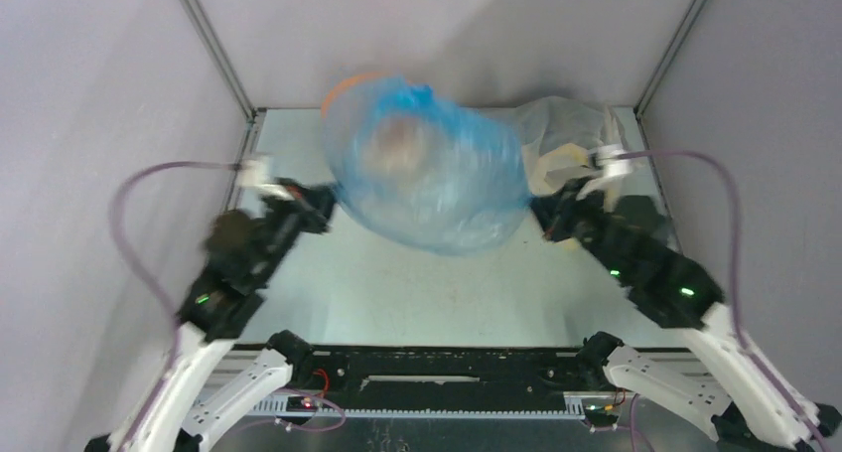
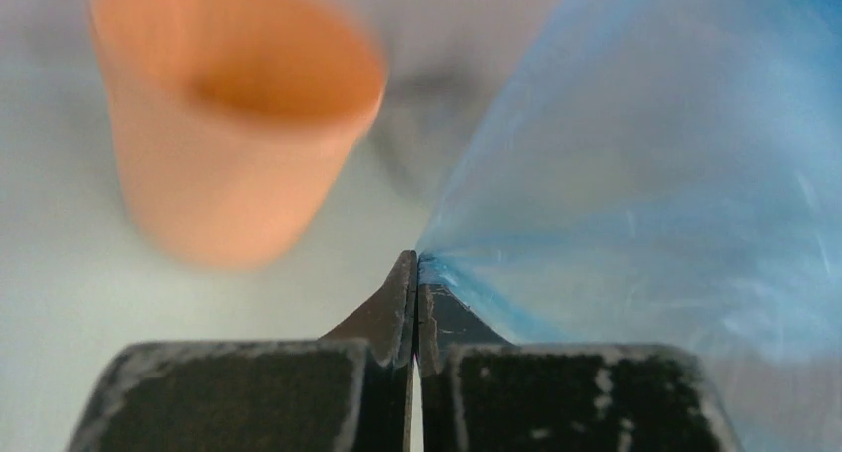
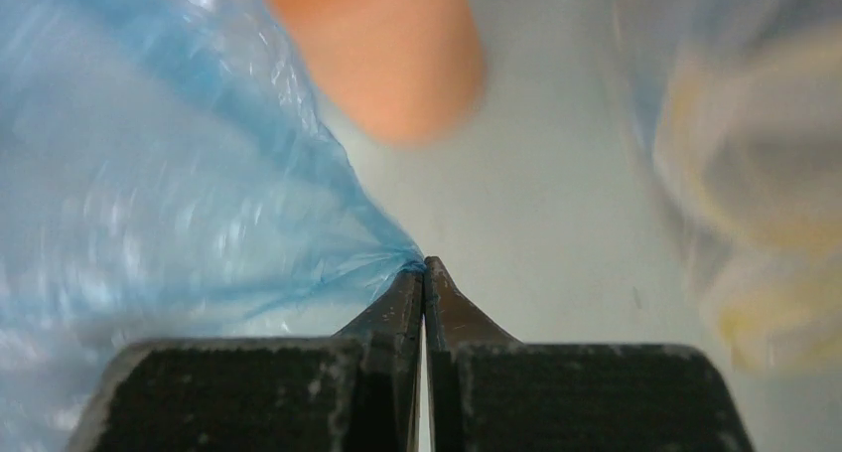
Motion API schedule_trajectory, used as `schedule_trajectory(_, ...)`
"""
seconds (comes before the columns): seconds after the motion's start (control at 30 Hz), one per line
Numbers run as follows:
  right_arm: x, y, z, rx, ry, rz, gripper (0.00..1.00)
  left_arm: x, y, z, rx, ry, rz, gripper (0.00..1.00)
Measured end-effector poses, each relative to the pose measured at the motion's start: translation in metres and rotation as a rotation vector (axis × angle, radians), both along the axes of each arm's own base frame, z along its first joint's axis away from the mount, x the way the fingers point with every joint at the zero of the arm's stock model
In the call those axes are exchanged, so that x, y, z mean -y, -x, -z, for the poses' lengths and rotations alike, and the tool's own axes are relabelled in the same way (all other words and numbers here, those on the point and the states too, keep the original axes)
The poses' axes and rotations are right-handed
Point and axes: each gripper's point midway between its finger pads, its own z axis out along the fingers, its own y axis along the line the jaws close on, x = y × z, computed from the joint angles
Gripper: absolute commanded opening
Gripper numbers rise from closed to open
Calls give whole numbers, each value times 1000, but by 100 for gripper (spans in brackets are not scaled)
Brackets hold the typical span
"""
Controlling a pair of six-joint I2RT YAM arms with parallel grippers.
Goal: Put the trash bags into the trash bin
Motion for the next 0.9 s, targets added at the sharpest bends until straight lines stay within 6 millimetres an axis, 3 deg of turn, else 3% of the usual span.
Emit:
schedule_trajectory(0.07,-6,-8,76,-156,99,7,0,20,-22,93,-193,-76,26,0)
schedule_trajectory(0.13,-3,-2,154,-332,206,7,0,33,-25,197,-447,-170,65,0)
schedule_trajectory(0.2,6,12,191,-439,265,0,0,32,-9,258,-639,-242,89,0)
schedule_trajectory(0.23,7,16,189,-442,255,-6,0,31,-2,265,-682,-252,102,0)
schedule_trajectory(0.27,7,17,179,-423,233,-14,0,31,1,258,-687,-252,106,0)
schedule_trajectory(0.3,7,19,159,-387,201,-22,0,33,0,236,-658,-236,113,0)
schedule_trajectory(0.37,4,20,101,-287,122,-41,0,39,-8,170,-539,-179,129,0)
schedule_trajectory(0.43,4,22,18,-129,11,-65,0,40,-8,77,-358,-99,149,0)
schedule_trajectory(0.47,5,25,-17,-59,-34,-73,0,38,-3,26,-250,-54,158,0)
schedule_trajectory(0.5,7,28,-45,-2,-73,-79,0,34,4,-11,-166,-19,164,0)
schedule_trajectory(0.53,13,35,-73,62,-113,-82,0,30,12,-43,-89,13,171,0)
schedule_trajectory(0.6,20,43,-97,126,-150,-84,0,21,29,-73,-4,51,177,0)
schedule_trajectory(0.67,21,43,-93,132,-149,-78,0,15,39,-70,19,58,176,0)
schedule_trajectory(0.77,11,28,-36,24,-72,-67,0,22,26,-16,-66,14,173,0)
schedule_trajectory(0.83,3,17,22,-91,3,-59,0,34,7,60,-218,-49,173,0)
schedule_trajectory(0.9,1,15,97,-240,98,-48,0,43,-2,154,-403,-116,178,0)
